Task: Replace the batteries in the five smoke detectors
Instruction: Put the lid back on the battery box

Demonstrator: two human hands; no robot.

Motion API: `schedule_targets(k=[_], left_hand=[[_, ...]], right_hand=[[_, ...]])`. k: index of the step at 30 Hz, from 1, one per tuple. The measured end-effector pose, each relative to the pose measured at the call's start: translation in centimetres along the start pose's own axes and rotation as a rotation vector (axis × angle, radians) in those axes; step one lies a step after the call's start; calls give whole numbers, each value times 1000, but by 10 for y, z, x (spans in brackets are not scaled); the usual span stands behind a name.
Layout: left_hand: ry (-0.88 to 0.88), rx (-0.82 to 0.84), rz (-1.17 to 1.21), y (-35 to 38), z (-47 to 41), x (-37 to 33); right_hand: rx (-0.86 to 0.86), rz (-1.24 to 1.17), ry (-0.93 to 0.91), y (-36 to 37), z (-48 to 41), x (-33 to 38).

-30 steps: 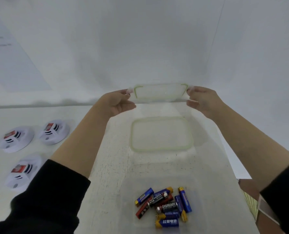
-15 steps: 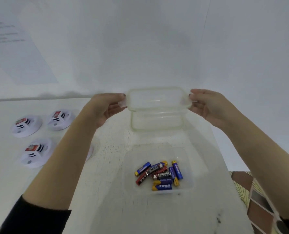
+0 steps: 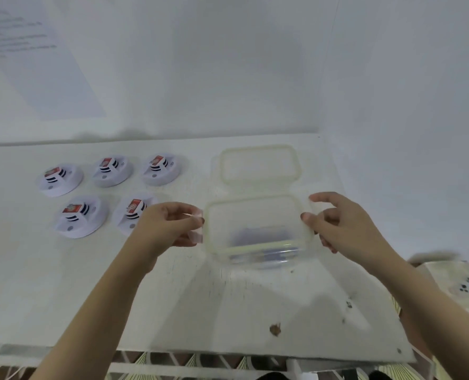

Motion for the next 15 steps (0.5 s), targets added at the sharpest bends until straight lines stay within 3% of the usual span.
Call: schedule_targets(k=[8, 15], left_hand=[[18, 5, -1, 7, 10, 10], [1, 72, 22, 15, 12, 17]], right_hand=[[-86, 26, -33, 0, 10, -10], [-18, -114, 46, 1, 13, -18]])
Point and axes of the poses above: each hand's wrist, its own z-axis away from the middle knuckle, its own y-axis out of the palm, x = y × z, the point moved 7 cm from there along -z, towards the middle knuckle, and after that the axes turned 15 degrees about y, right-handed, at the moved point
